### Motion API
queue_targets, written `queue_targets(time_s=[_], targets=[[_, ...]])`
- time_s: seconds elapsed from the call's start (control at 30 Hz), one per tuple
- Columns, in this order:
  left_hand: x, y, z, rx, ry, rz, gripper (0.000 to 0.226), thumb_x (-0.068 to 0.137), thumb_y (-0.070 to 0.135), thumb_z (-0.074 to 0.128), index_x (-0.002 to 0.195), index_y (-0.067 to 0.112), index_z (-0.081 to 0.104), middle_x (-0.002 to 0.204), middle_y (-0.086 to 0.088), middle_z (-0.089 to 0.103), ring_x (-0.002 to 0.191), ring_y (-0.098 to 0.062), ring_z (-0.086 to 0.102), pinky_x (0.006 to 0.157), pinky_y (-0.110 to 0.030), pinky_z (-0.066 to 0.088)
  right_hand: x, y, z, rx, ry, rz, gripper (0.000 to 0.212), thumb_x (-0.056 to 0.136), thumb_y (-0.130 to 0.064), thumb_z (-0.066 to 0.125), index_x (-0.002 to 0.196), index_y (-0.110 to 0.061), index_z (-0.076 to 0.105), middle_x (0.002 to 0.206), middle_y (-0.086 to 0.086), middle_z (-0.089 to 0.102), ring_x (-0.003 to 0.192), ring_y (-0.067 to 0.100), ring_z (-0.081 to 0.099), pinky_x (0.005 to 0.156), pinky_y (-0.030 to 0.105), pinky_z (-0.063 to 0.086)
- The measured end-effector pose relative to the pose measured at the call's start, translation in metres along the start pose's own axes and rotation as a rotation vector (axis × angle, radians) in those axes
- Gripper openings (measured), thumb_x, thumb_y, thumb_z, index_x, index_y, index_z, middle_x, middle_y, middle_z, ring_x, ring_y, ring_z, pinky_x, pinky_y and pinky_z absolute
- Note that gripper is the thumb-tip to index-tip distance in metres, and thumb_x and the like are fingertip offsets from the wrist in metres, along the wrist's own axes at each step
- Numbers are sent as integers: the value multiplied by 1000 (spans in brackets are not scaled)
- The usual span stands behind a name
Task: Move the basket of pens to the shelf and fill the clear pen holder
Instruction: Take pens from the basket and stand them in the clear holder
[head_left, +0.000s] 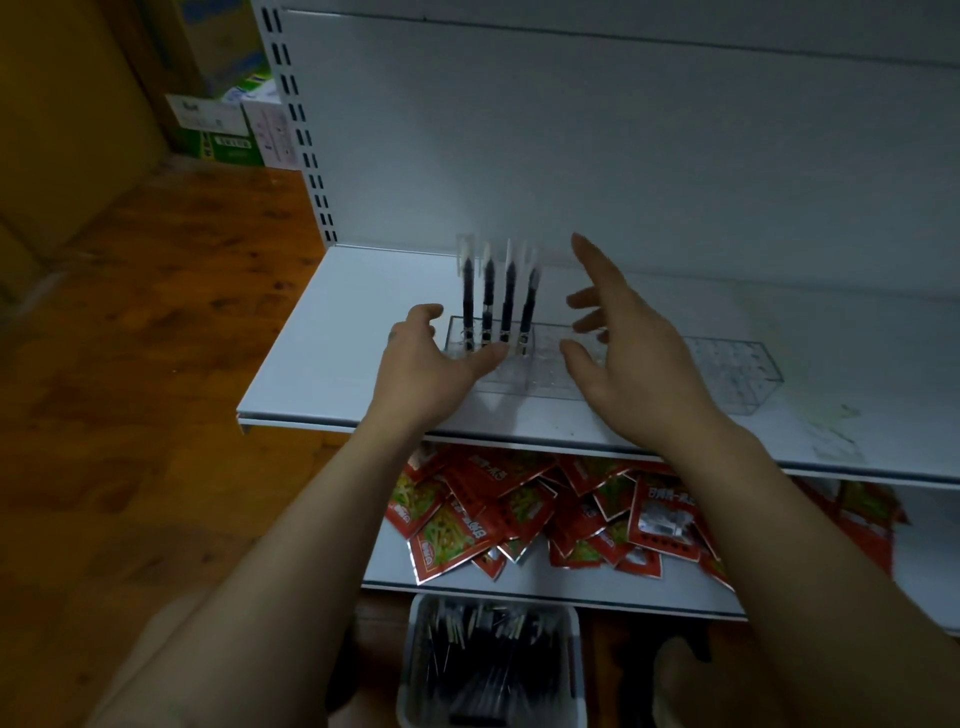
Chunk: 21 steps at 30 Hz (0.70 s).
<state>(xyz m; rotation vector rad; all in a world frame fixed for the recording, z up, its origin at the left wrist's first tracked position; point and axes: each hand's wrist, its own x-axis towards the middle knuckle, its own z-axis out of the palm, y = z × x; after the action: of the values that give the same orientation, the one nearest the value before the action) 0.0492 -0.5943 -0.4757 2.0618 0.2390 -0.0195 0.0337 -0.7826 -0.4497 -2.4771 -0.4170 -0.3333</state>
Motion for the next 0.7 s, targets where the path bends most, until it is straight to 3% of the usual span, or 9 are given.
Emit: queue_targets(time_s=[0.07, 0.13, 0.2, 0.27, 0.43, 0.6, 0.7], targets=[[-11, -4, -9, 34, 39, -4, 80, 73, 55, 75, 136, 21, 40, 137, -3, 48, 118, -21, 52, 92, -37, 49, -13, -1, -3, 10, 37, 12, 53, 93, -17, 57, 142, -28, 40, 114, -7, 59, 95, 8, 57, 85, 35, 52], [-27, -9, -18, 58, 96, 6, 61, 74, 54, 74, 118, 20, 48, 115, 0, 57, 102, -18, 57, 81, -34, 51, -29, -5, -6, -32, -36, 18, 33, 92, -13, 54, 123, -22, 59, 107, -4, 64, 92, 13, 59, 85, 39, 52], [-44, -13, -26, 54, 83, 33, 43, 79, 47, 73, 101, 17, 53, 90, 2, 59, 81, -15, 58, 65, -29, 47, -46, -13, -5, -97, -242, 52, 27, 94, -17, 52, 117, -23, 63, 108, -4, 66, 89, 12, 57, 83, 32, 49], [-60, -15, -26, 61, -23, 64, 32, 82, 44, 71, 91, 15, 59, 78, 0, 63, 69, -14, 60, 60, -30, 48, -60, -15, 2, -182, -468, 58, 27, 94, -22, 51, 118, -26, 63, 107, -5, 66, 80, 9, 51, 74, 26, 42], [-89, -38, 5, 273, -307, 91, 21, 79, 39, 74, 81, 22, 62, 75, 4, 66, 73, -14, 62, 63, -27, 46, -92, 4, 43, -270, -824, 134, 22, 92, -22, 51, 109, -19, 65, 88, -2, 61, 87, 21, 62, 66, 25, 35], [-93, -95, 57, 443, -451, 72, 19, 82, 35, 69, 94, 22, 62, 97, -4, 69, 91, -23, 63, 79, -35, 52, -115, 46, 89, -310, -1053, 286, 34, 92, -17, 55, 125, -15, 61, 129, 7, 59, 117, 25, 55, 91, 28, 43], [-102, -150, 84, 407, -559, -126, 30, 84, 30, 70, 109, 15, 62, 105, -8, 68, 97, -25, 64, 83, -31, 52, -130, 66, 103, -283, -1093, 389, 34, 93, -13, 52, 125, -9, 63, 132, 12, 58, 117, 26, 56, 95, 28, 44]])
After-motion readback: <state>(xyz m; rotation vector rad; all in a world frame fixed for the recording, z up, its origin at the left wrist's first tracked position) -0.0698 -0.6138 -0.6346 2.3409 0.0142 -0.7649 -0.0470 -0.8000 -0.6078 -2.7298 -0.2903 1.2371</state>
